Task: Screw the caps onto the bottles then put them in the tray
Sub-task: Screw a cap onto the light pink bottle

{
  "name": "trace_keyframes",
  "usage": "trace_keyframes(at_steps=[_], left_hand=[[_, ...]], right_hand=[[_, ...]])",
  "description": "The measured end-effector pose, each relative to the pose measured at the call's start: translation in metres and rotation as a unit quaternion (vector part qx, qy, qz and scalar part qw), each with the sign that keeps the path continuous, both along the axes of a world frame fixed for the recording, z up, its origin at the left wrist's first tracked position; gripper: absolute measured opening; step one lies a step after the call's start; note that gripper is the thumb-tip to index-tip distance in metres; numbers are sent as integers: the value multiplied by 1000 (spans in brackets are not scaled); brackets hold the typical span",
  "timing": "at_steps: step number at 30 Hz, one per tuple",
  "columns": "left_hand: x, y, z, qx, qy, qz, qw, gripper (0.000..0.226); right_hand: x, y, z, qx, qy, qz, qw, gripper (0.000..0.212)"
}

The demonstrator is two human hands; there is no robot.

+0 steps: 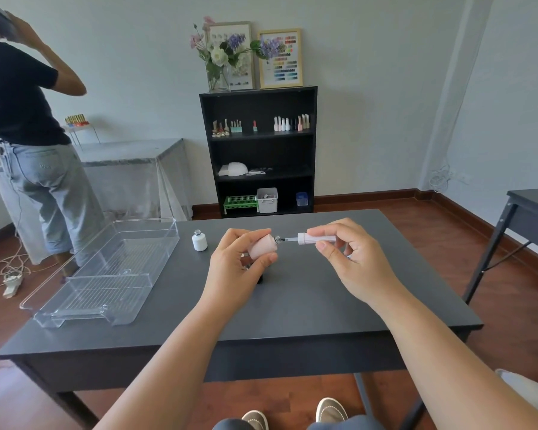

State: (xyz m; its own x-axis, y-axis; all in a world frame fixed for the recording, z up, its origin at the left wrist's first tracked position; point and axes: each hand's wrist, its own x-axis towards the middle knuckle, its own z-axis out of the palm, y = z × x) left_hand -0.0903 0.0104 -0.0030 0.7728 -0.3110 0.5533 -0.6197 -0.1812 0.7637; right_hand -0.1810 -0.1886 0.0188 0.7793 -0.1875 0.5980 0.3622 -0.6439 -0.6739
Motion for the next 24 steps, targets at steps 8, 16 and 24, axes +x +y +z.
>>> trace_keyframes(at_steps=[8, 16, 24], left_hand=[[-1, 4, -3, 27, -14, -39, 999, 38], [-4, 4, -7, 20, -16, -66, 997, 37], [-10, 1, -6, 46, -25, -78, 996, 36]], right_hand=[[-3, 1, 5, -7, 17, 28, 999, 35], [-4, -1, 1, -30, 30, 33, 999, 37], [-4, 4, 2, -97, 20, 25, 995, 30]])
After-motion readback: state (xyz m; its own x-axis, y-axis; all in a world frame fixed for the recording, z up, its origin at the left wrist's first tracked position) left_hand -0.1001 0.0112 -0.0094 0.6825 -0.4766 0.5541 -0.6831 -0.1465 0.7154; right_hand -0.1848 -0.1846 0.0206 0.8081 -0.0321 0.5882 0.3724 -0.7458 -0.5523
